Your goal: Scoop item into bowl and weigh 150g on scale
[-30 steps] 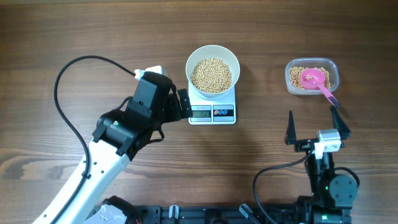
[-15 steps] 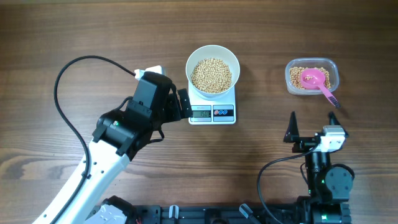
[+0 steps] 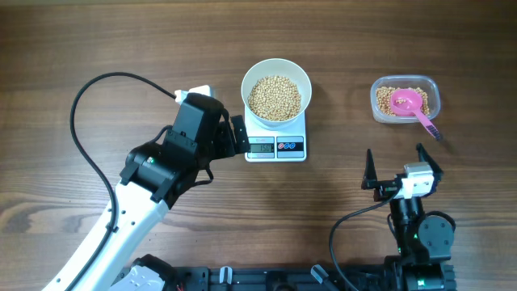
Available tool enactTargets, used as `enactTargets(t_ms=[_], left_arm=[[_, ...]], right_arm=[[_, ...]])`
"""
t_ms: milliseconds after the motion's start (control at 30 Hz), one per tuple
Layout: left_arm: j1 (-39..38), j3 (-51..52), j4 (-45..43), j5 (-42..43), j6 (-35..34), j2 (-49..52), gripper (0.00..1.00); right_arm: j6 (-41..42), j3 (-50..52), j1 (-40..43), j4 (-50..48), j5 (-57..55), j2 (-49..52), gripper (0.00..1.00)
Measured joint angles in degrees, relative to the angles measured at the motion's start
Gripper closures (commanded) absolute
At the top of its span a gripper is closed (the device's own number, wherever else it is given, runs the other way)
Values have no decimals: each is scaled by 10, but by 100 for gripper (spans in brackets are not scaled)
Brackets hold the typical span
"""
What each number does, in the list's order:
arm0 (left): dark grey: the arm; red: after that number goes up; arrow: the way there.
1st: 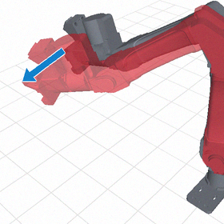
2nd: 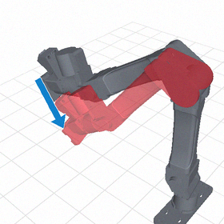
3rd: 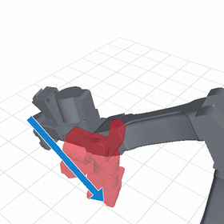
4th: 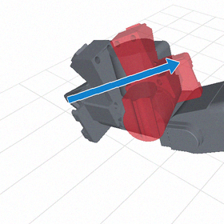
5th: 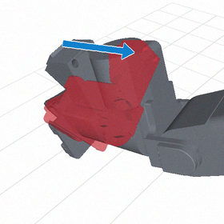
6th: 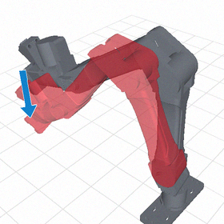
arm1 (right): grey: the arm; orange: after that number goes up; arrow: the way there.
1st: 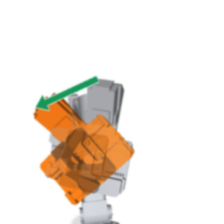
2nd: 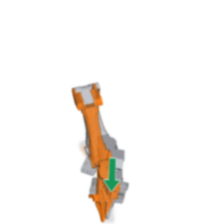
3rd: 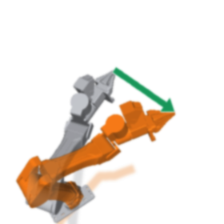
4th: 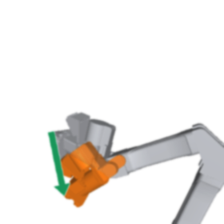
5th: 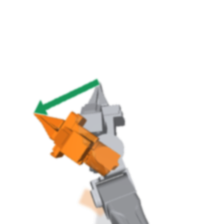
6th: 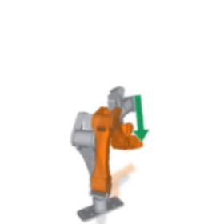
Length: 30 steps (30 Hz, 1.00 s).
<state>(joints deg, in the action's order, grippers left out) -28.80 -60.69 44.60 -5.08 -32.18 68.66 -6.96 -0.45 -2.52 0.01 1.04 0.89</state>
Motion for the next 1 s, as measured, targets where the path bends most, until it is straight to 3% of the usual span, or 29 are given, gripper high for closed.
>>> enactTargets(t_ms=[1000], left_arm=[[0, 0, 0, 0, 0, 0, 0]], right_arm=[[20, 0, 27, 0, 0, 0, 0]])
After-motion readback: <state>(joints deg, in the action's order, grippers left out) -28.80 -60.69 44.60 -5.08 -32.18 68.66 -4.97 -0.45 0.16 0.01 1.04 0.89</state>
